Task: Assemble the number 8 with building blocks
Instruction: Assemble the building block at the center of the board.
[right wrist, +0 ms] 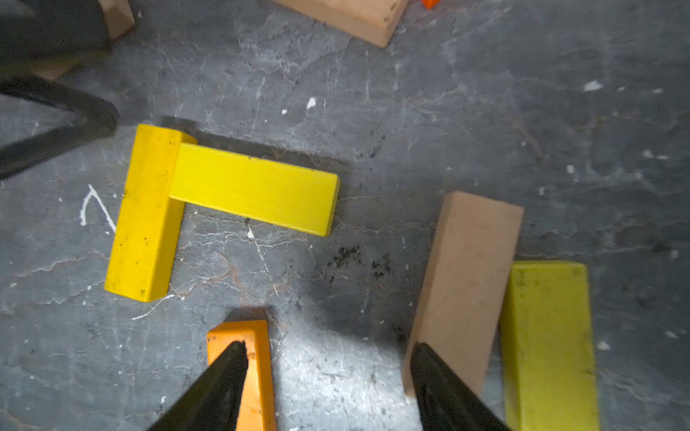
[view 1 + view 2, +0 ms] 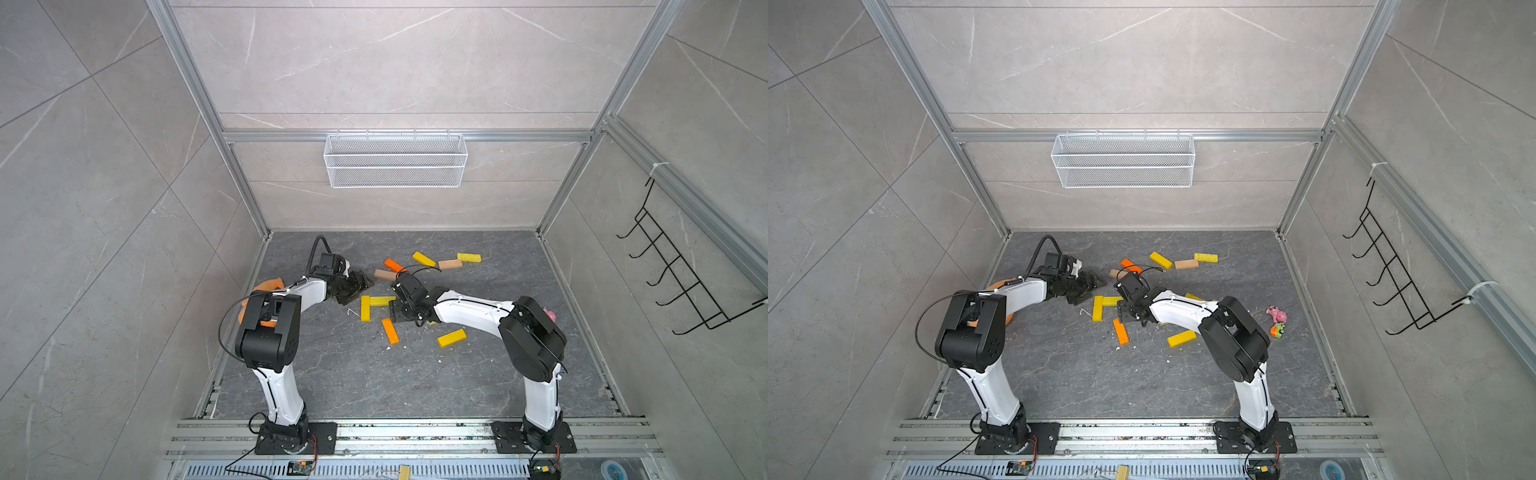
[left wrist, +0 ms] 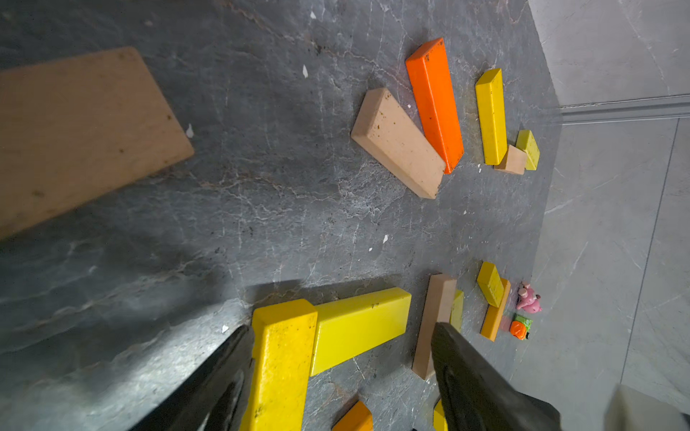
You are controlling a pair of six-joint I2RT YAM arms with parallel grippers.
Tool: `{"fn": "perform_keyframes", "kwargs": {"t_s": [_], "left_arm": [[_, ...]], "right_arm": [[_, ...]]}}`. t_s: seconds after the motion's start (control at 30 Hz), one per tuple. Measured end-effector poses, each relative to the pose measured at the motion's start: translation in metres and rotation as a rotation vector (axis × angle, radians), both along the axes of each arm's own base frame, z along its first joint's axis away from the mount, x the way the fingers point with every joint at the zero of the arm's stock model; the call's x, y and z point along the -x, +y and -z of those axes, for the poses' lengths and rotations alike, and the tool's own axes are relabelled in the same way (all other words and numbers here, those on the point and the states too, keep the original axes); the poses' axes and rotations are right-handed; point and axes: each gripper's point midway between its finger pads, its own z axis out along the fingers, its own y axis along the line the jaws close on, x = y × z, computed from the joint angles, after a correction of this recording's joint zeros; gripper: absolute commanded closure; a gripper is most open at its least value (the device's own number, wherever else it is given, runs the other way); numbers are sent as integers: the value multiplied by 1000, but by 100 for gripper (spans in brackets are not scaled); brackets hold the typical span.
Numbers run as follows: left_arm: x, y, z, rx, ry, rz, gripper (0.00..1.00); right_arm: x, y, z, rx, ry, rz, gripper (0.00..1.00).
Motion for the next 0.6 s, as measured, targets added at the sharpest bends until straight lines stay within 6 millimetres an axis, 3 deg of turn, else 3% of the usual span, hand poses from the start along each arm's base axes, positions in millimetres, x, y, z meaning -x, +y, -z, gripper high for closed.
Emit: {"fn": "perform_keyframes", "kwargs": {"t_s": [0.33,0.6], "left_arm": [[3,0,12,-6,30,2,22],[2,-2,16,-2,42,7,22]], "right_arm": [[-13,-24,-3,14,-13,136,38],[-13,-42,9,31,17,198,43]]}}
